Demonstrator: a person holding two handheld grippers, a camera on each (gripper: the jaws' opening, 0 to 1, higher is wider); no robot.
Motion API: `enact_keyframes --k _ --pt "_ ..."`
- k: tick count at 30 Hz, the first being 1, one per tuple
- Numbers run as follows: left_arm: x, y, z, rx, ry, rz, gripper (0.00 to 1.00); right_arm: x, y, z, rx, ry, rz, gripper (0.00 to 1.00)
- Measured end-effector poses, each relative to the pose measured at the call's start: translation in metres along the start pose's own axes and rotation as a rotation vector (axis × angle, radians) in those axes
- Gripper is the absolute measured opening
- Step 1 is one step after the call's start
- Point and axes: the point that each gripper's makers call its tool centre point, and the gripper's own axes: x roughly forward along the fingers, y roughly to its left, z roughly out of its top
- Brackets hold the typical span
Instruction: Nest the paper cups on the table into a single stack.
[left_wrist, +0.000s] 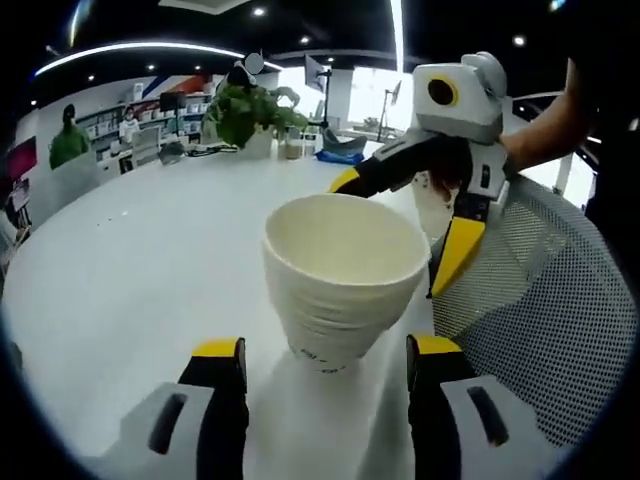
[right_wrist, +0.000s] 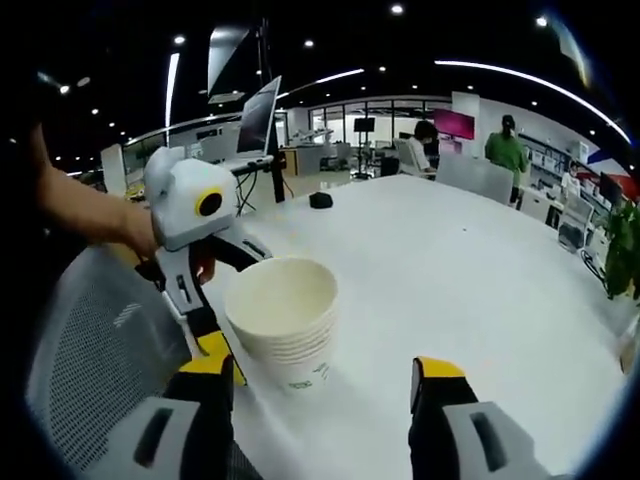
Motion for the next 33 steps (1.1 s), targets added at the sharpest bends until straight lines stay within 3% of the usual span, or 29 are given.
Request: enact_keyframes --k 13,23,33 --pt "0.012 0.000 -0.004 -0.002 0.005 -0.033 0.44 0.011 0.018 0.014 0.034 -0.050 0.050 0.62" --pt "0.015 -0.001 0.000 0.026 0.009 -0.052 0.37 0.020 0.024 0.020 0.016 -0.074 0.067 0.47" --pt "0.005 0.013 0.019 0.060 -0.003 -0.035 0.36 0.021 0.014 0.045 0.029 -0.124 0.067 0.47"
